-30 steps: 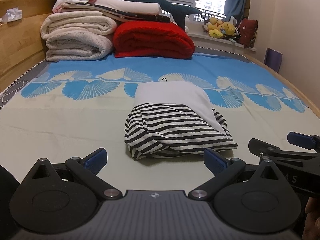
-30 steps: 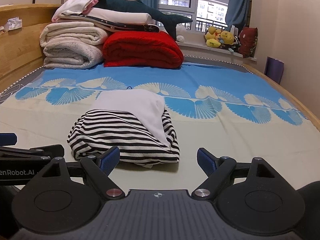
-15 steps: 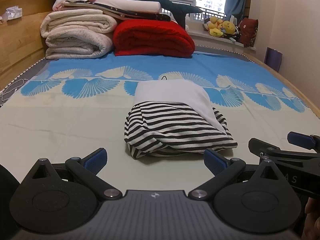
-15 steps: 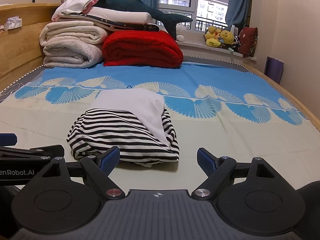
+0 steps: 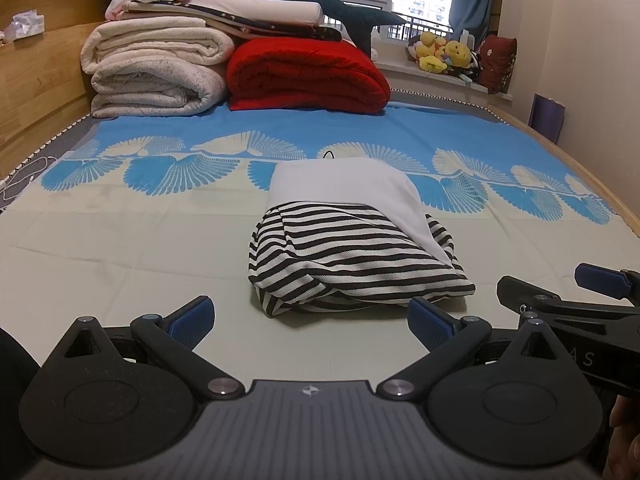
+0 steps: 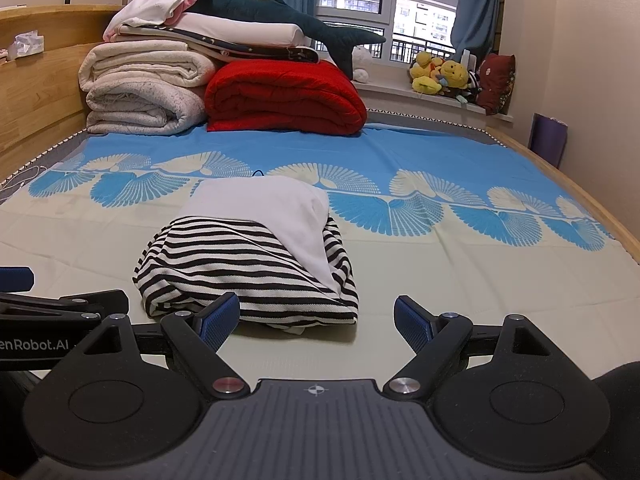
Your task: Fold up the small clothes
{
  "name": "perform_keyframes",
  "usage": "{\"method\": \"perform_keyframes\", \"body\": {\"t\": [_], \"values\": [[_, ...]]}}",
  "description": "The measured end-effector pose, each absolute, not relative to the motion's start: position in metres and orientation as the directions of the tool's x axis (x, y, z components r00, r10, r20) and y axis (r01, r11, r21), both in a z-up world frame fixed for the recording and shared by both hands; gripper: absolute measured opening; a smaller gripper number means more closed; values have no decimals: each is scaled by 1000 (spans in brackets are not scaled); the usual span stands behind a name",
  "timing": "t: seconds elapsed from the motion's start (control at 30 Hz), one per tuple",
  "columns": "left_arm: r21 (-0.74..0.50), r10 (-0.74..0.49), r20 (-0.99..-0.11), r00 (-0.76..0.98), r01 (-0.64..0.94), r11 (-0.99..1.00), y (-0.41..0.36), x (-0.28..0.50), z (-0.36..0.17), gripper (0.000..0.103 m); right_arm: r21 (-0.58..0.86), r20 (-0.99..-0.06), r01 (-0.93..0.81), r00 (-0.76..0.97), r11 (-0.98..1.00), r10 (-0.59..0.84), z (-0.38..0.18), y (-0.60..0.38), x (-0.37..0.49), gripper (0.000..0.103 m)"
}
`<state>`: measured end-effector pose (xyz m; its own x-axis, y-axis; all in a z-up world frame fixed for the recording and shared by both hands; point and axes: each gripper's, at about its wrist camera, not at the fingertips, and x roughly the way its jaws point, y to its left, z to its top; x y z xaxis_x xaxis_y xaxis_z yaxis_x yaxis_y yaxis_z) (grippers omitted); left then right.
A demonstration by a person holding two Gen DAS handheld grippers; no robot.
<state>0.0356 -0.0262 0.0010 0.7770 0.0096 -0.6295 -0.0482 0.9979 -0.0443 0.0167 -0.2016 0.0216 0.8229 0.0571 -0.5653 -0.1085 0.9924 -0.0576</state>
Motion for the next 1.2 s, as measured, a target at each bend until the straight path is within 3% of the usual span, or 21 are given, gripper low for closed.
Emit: {"method": "perform_keyframes", "body": {"t": [1.2], "values": [[-46, 7, -634, 773, -47, 998, -25, 36, -3, 103, -59, -568, -111, 821, 992, 58, 22, -202, 17, 85]]}}
